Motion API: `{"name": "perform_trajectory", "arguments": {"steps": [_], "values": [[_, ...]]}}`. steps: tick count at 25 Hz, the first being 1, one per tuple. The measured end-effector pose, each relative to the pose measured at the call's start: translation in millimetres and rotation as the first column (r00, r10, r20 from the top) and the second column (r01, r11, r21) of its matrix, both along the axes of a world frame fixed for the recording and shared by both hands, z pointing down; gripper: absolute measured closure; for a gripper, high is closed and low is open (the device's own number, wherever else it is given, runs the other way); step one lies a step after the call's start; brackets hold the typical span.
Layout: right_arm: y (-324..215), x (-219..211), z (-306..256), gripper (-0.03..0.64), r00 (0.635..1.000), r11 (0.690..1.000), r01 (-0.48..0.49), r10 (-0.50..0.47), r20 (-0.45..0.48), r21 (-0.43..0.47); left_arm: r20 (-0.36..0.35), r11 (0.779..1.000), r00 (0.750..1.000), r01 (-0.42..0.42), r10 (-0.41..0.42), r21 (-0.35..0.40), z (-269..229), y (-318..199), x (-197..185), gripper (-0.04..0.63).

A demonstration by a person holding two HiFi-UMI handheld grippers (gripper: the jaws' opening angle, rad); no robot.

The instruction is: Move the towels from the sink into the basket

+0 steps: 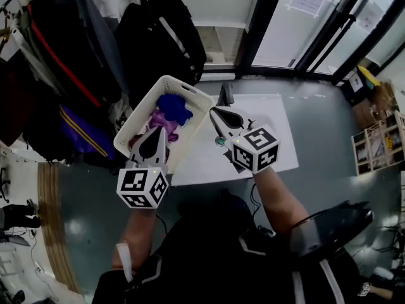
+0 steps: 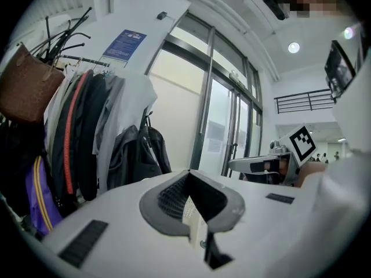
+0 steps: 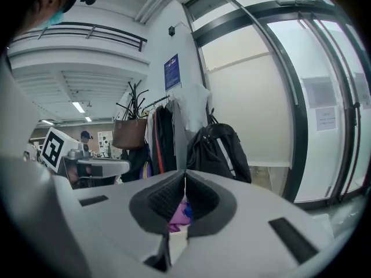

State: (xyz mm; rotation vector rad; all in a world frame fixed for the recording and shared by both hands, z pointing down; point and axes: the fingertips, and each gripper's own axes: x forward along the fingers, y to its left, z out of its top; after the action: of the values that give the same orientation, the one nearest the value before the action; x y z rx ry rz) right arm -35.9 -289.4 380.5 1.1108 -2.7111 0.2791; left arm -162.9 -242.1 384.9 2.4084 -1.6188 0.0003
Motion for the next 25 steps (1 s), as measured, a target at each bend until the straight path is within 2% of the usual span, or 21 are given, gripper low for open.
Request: {"name": "perform_trajectory", "arguments": {"steps": [5, 9, 15, 25], "values": [[-0.7, 38.4, -13.7, 0.609, 0.999, 0.998, -0.040, 0.039, 0.025, 0.038, 0.018, 1.000, 1.000, -0.011, 0.011, 0.023, -14.6, -4.5, 37.1, 0.591], [1.2, 74.3, -21.5, 0.609, 0.996, 0.996, -0.077, 0.075, 0.052, 0.051, 0.033, 0.998, 0.999, 0.000, -0.003, 0.069, -32.1, -4.8, 66.3, 0.591], [-3.6, 112.1, -20.6, 0.610, 0.992, 0.994, -0.105, 0.102, 0.072, 0.040, 0.047, 0.998, 0.999, 0.009, -0.012, 0.065, -35.3, -3.2, 90.5, 0.591], [-12.4, 128.1, -14.4, 0.611, 0.991, 0.993, -0.113, 0.111, 0.074, 0.023, 0.040, 0.997, 0.999, 0.015, -0.018, 0.069, -42.7, -9.0, 108.9, 0.591]]}}
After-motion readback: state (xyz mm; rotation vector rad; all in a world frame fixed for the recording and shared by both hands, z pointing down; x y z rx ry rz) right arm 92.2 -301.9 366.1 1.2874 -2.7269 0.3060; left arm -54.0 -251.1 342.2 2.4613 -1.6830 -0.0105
